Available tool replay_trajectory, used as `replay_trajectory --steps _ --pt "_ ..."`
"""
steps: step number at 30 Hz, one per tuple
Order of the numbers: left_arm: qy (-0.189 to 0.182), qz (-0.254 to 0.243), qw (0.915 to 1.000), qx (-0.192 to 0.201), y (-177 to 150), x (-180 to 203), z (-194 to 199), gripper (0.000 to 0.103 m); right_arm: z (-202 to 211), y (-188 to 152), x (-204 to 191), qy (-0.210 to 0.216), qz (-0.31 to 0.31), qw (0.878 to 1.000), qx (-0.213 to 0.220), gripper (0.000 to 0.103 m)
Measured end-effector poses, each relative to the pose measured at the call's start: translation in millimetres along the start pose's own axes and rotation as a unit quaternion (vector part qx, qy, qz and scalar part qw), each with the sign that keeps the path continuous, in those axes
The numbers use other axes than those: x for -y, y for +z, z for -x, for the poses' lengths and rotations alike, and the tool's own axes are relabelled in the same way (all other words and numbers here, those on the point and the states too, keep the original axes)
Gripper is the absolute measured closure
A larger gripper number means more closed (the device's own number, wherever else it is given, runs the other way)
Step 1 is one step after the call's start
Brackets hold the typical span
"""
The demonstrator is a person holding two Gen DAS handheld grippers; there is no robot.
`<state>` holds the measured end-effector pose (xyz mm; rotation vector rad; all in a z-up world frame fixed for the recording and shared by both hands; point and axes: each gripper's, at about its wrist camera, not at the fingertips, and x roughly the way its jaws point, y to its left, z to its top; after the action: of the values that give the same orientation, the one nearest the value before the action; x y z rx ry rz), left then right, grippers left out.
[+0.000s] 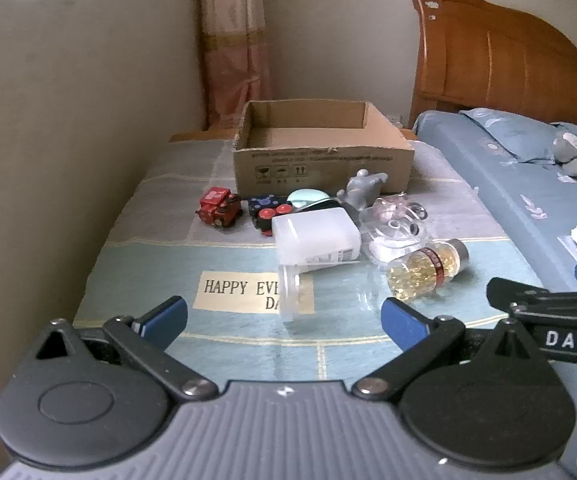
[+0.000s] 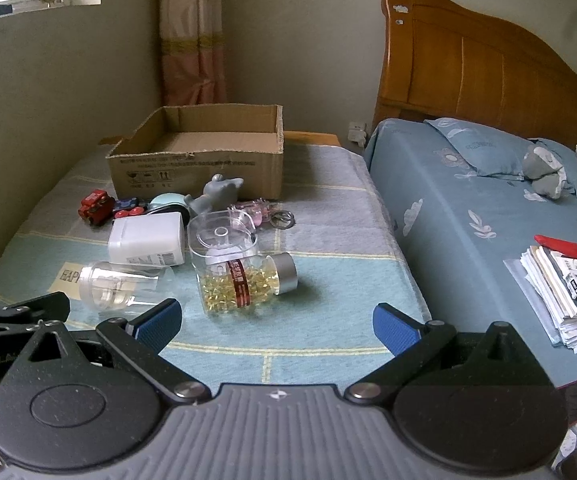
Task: Organize rigid objects
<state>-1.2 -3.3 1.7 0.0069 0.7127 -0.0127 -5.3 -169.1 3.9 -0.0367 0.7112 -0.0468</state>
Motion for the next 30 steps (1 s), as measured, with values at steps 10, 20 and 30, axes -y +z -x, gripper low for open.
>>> replay_trajectory --steps 10,20,30 --pt "-0.004 0.004 1.0000 -0.002 2 1 -2 0.001 -1 0 2 -0.001 -0.001 1.000 0.002 0.000" --pt "-0.010 0.003 0.9999 -0.004 4 2 -7 0.001 -5 2 5 0.002 -0.001 1.000 0.002 0.000" --pt "-0.026 -0.001 0.9996 -0.010 15 1 -26 0.001 -17 2 11 0.017 0.023 0.999 0.019 0.000"
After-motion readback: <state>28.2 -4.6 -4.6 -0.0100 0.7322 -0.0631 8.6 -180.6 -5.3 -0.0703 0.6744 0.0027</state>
